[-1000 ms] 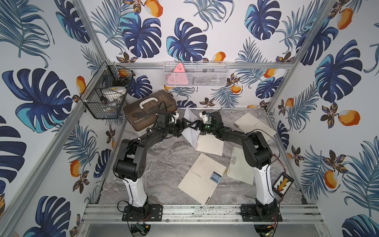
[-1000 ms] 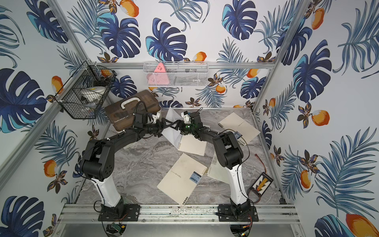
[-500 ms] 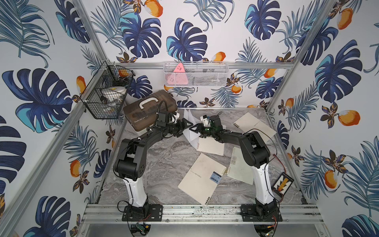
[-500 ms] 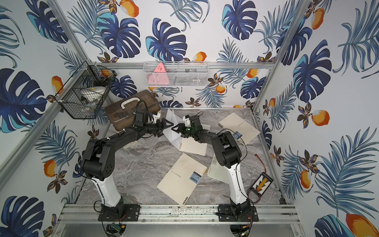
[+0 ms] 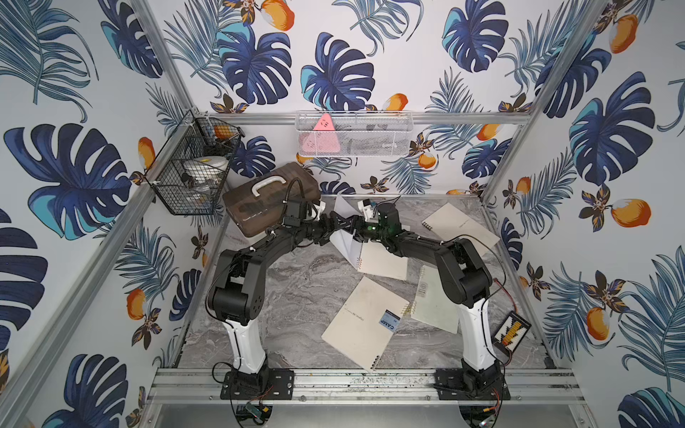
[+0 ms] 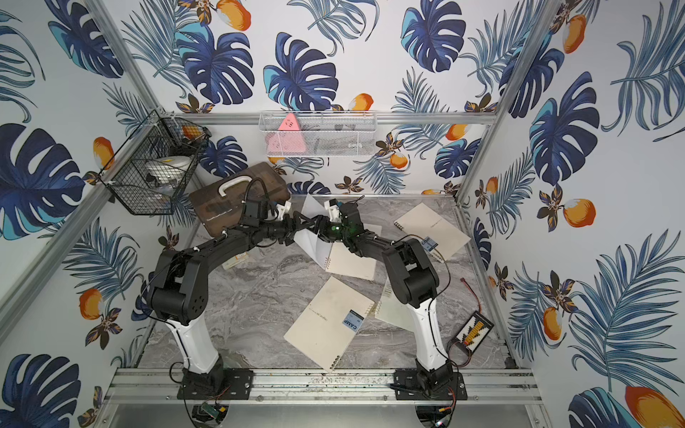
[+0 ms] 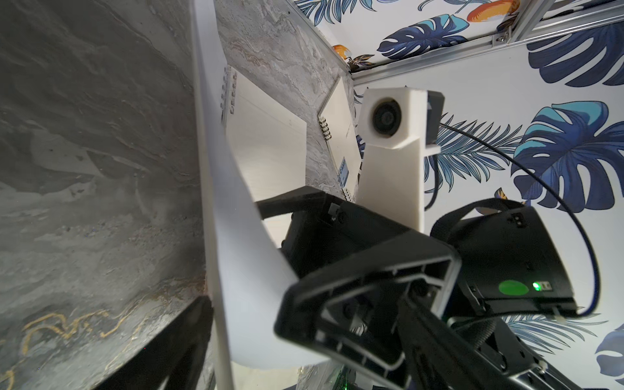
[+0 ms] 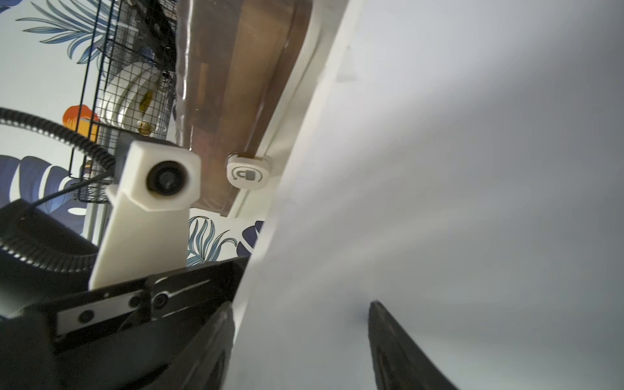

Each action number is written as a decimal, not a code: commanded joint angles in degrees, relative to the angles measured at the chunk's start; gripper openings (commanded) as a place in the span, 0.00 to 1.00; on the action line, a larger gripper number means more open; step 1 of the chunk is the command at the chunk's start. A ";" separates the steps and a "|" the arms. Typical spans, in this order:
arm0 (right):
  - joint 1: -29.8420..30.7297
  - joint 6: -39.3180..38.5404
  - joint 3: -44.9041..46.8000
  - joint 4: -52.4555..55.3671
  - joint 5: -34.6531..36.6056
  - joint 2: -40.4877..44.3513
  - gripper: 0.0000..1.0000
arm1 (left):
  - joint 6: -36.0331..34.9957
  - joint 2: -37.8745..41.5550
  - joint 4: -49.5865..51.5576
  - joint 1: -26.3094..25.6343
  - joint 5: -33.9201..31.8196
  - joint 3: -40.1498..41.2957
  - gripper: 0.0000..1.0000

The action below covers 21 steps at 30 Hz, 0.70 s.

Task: Tear off pages from different notebooks
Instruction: Open the notebook at the center of the board.

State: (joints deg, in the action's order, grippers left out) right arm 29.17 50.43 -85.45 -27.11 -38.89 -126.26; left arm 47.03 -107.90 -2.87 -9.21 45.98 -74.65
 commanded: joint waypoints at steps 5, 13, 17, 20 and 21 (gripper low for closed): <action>0.54 -0.79 2.82 -7.52 -4.26 0.43 0.60 | 2.54 -0.30 -2.76 -0.02 0.79 -0.29 0.90; 1.03 1.81 4.05 -16.91 -11.22 0.39 0.65 | 2.53 -0.25 -2.04 0.12 0.09 -0.37 0.89; 1.76 -1.12 4.54 -14.71 -12.58 1.49 0.66 | 1.54 -0.73 -0.11 0.16 -0.52 -1.02 0.88; 2.02 -2.16 5.57 -15.25 -14.05 1.77 0.63 | 1.23 -1.34 0.51 0.42 -0.56 -1.33 0.85; 2.03 -1.97 6.03 -16.01 -14.60 1.80 0.62 | 0.99 -1.54 0.86 0.57 -0.78 -1.38 0.85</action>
State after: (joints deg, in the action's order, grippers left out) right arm 29.76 51.00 -79.94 -36.64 -44.99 -125.80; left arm 49.32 -108.71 -2.57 -8.80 46.52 -75.59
